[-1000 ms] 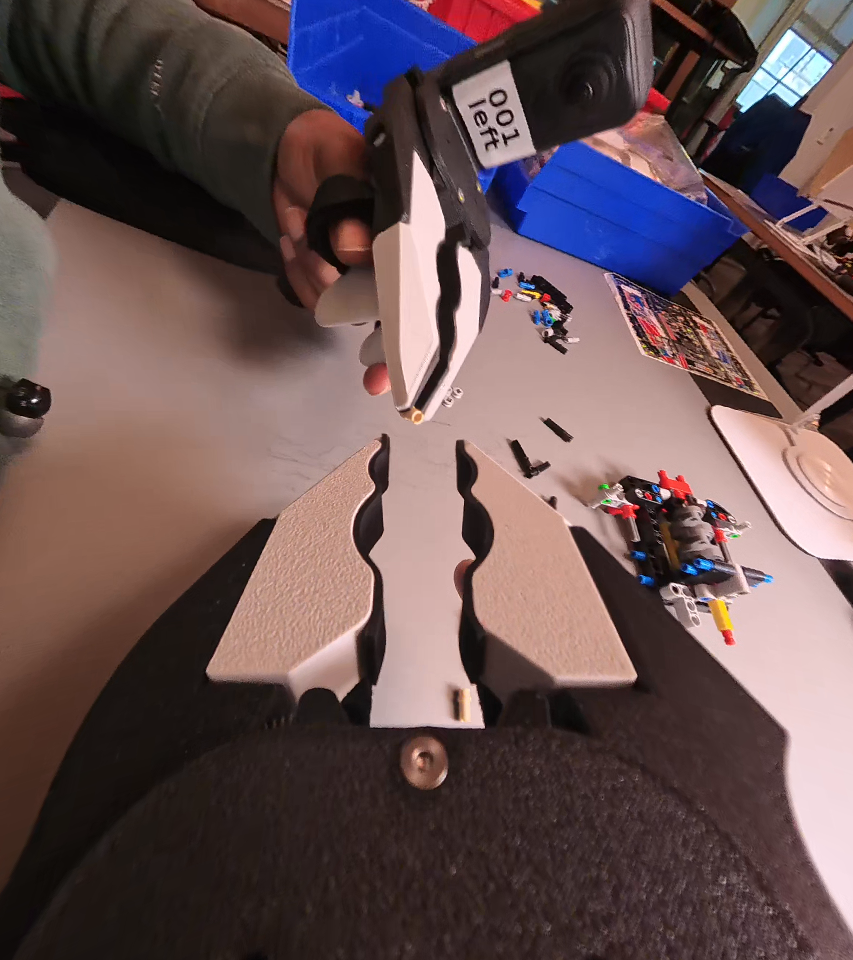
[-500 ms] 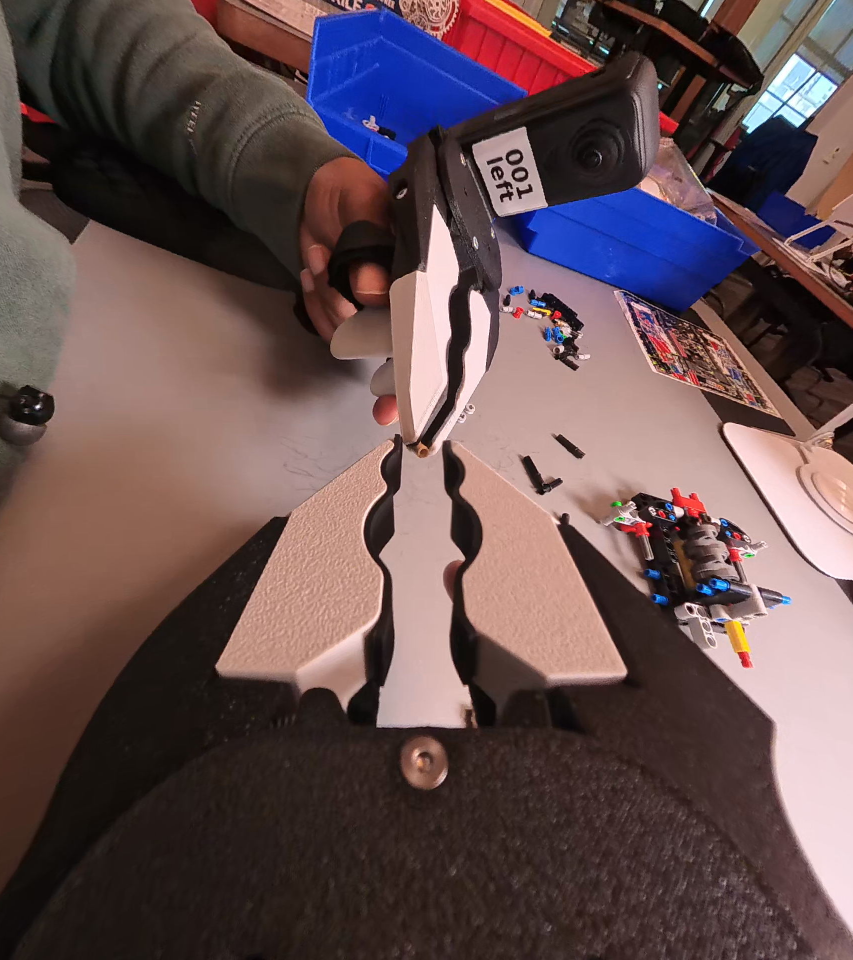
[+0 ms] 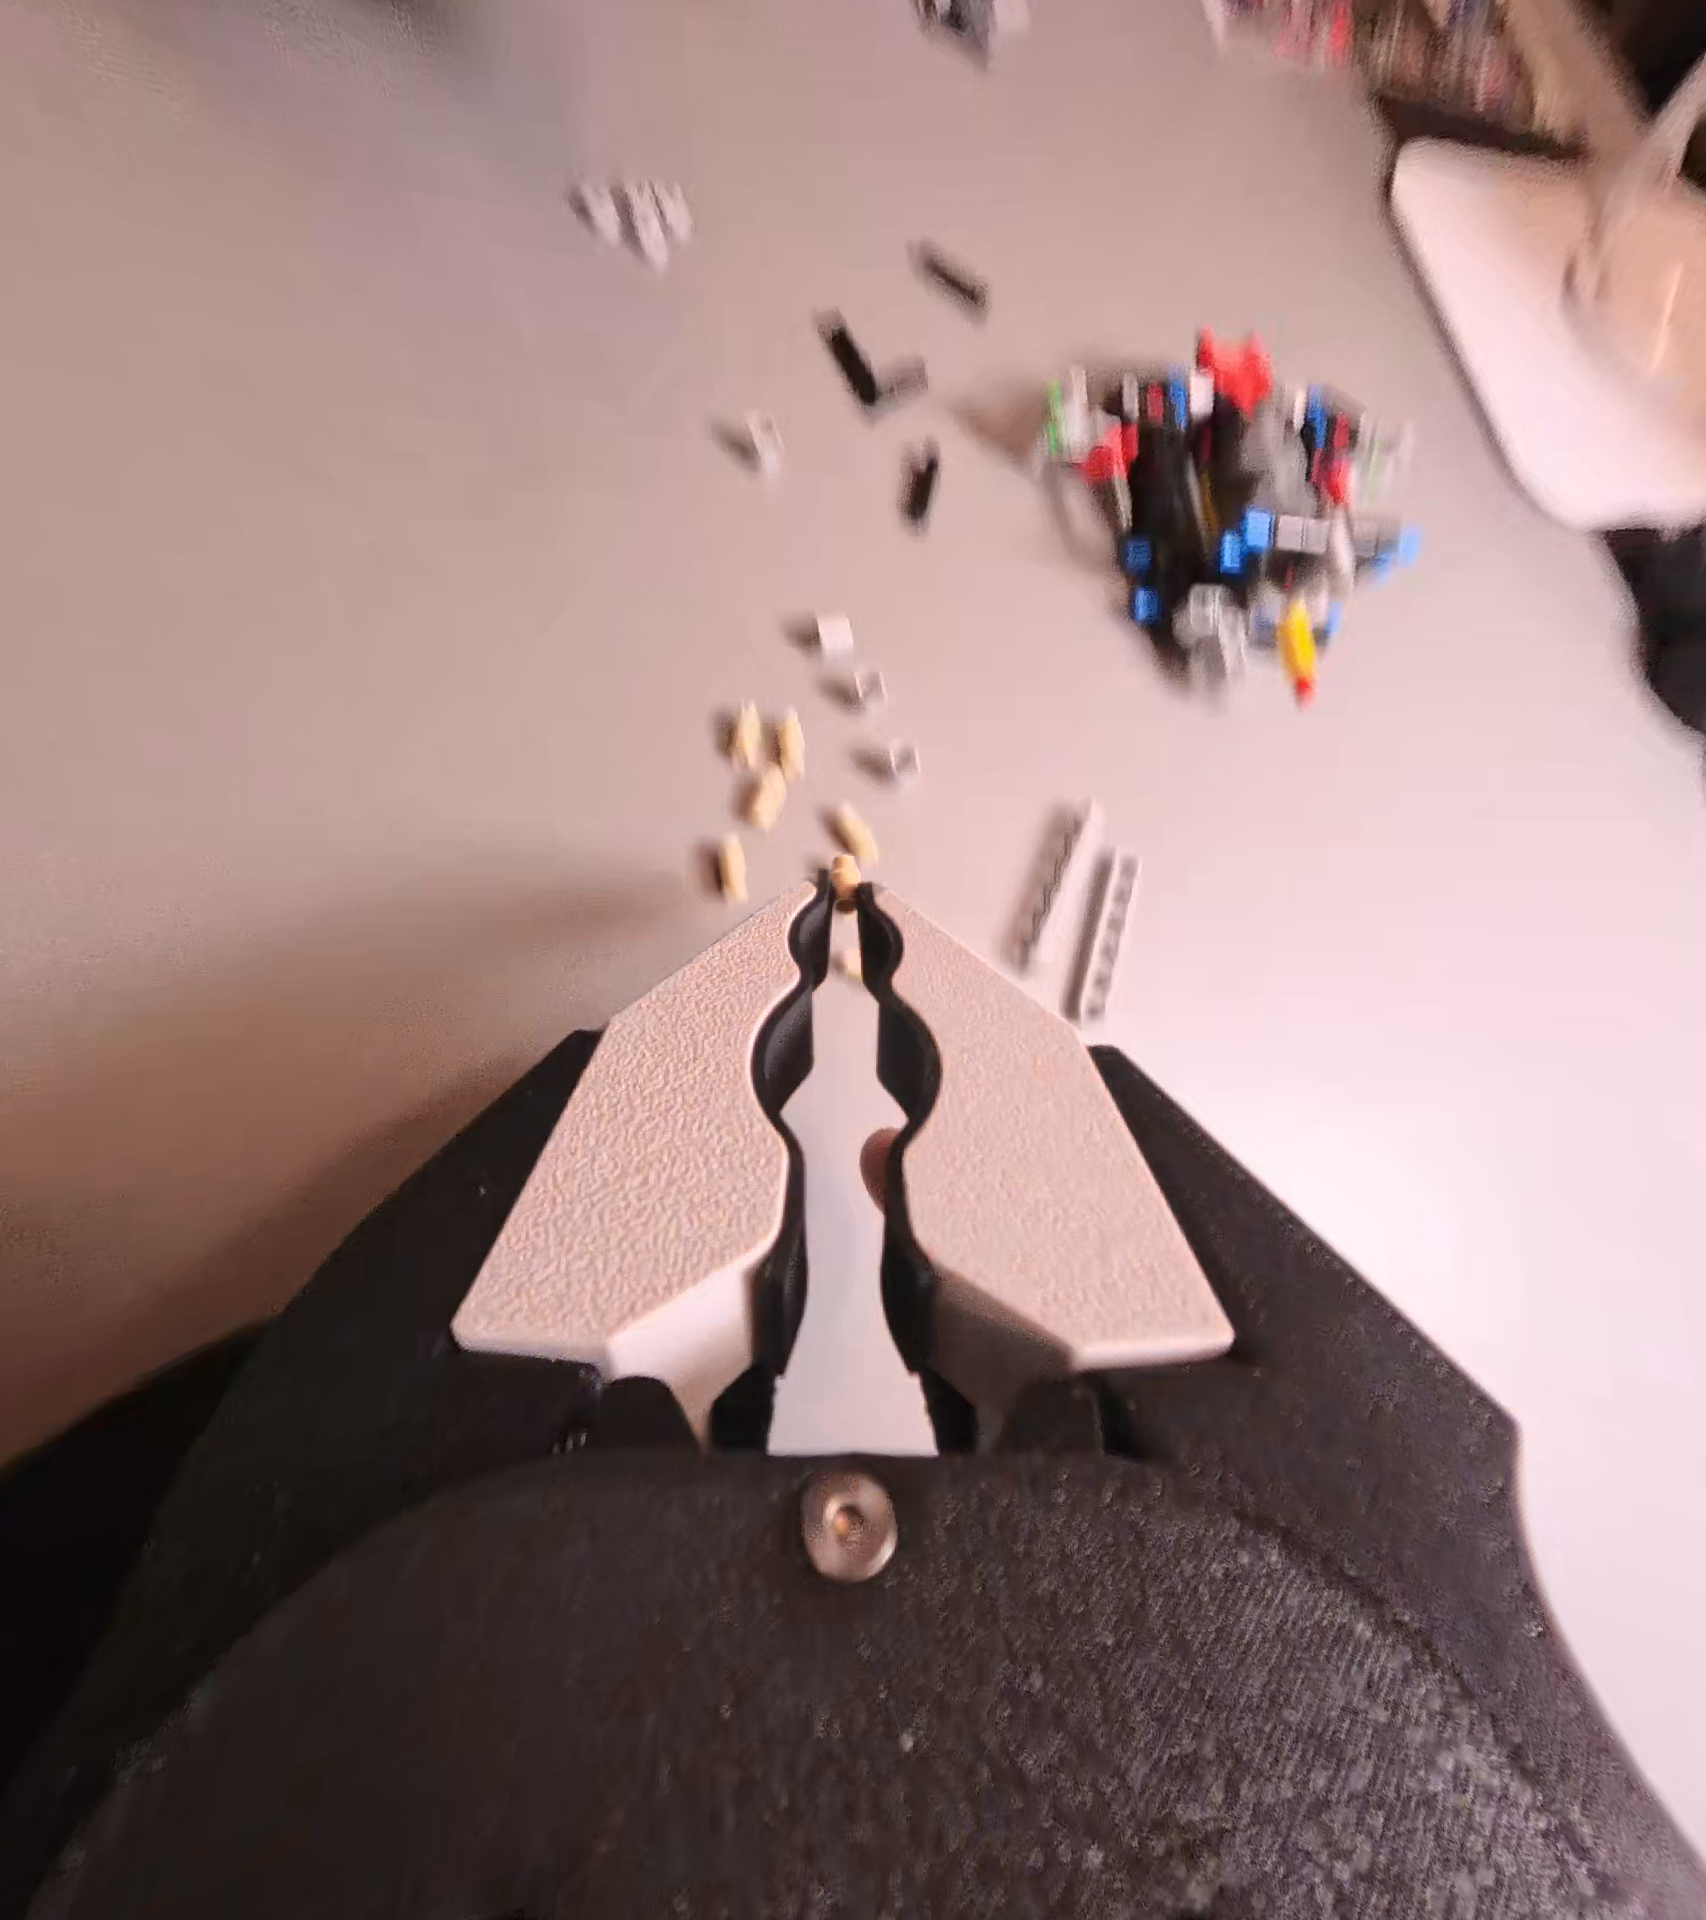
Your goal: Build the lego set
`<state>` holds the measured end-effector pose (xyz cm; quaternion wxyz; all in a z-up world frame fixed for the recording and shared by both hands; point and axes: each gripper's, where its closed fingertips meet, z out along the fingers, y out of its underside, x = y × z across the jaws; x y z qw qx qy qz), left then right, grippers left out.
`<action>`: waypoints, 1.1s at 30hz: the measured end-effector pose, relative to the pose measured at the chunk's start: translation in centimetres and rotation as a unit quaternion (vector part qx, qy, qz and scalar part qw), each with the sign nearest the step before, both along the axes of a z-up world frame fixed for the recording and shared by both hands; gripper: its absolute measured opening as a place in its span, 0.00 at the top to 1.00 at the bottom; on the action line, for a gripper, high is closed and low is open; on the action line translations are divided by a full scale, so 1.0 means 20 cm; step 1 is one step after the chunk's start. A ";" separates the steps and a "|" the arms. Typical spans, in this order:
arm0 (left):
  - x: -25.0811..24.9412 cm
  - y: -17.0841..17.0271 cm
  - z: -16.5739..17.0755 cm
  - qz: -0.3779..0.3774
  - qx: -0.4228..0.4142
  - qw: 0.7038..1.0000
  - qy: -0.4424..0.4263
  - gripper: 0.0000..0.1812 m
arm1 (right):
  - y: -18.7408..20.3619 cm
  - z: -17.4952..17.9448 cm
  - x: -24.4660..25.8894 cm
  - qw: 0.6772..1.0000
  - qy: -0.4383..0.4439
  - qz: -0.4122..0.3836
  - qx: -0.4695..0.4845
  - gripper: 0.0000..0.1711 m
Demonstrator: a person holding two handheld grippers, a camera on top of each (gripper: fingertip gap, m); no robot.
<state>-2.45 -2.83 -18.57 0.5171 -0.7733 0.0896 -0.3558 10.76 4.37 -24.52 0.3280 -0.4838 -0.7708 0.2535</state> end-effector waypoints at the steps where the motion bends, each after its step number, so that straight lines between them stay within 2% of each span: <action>1: -0.09 0.01 0.00 0.032 0.011 0.999 0.023 0.88 | 0.03 -0.04 0.04 1.000 -0.021 -0.014 -0.008 0.99; 5: -0.30 0.03 0.03 0.115 0.044 0.990 0.068 0.88 | 0.05 -0.12 0.06 0.998 -0.059 -0.024 -0.001 0.99; 10: -0.36 0.04 0.07 0.152 0.083 0.978 0.115 0.86 | 0.05 -0.13 0.04 0.997 -0.067 -0.025 0.012 0.99; 18: -0.30 0.05 0.02 0.143 0.085 0.973 0.162 0.84 | 0.03 -0.12 0.04 0.998 -0.057 -0.021 0.003 0.95; 22: -0.27 0.05 0.00 0.135 0.084 0.970 0.185 0.84 | 0.07 -0.02 0.01 0.999 0.000 -0.038 -0.002 0.94; 26: -0.25 0.05 -0.01 0.132 0.090 0.965 0.207 0.85 | 0.19 0.07 -0.03 0.994 0.056 -0.093 0.004 0.96; 33: -0.22 0.05 -0.02 0.125 0.093 0.965 0.213 0.86 | 0.29 -0.04 -0.08 0.991 0.002 -0.135 0.013 0.91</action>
